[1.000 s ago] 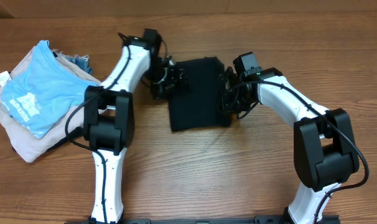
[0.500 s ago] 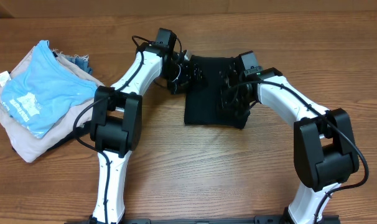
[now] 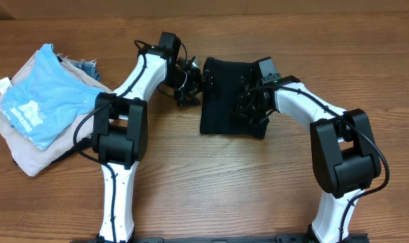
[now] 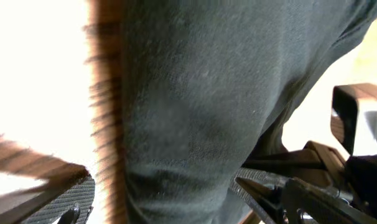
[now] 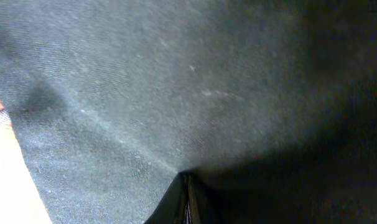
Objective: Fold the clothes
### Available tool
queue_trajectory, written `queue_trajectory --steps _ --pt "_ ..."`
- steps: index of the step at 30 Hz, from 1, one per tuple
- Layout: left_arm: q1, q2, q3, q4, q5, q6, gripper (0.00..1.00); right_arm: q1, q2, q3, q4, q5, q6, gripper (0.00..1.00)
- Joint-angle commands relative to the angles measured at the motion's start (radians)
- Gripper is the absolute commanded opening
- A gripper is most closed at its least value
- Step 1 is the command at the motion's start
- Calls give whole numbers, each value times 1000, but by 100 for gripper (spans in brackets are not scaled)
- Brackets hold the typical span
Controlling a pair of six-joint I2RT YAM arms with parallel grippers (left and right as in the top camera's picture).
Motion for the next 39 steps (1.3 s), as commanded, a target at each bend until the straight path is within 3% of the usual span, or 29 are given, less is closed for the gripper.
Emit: queue_trajectory --steps 1,5,7,9,12,15,16,18,31,39 --pt "-55 101 -42 73 -120 33 100 -2 17 7 -17 5 47 4" --pt "-101 123 -42 133 -109 -9 99 -2 17 7 -28 5 47 4" --pt "-117 125 -42 171 -93 -24 91 -2 17 7 -28 5 47 4" --pt "-129 125 -42 196 -64 -23 75 -2 17 7 -28 5 47 4" --pt "-142 125 -42 200 -66 -23 44 -2 17 7 -29 5 47 4" --pt "-141 125 -42 207 -68 -21 23 -2 17 7 -33 5 47 4" --pt "-137 125 -41 207 -68 -19 12 -2 17 7 -36 5 47 4" --pt "-122 118 -41 198 -51 3 4 -8 14 7 -50 -2 47 4" --pt "91 -189 -40 64 -48 298 4 -175 -242 8 -134 -6 -85 4" --pt "222 -315 -40 33 51 374 4 -173 -253 8 -139 -6 -85 4"
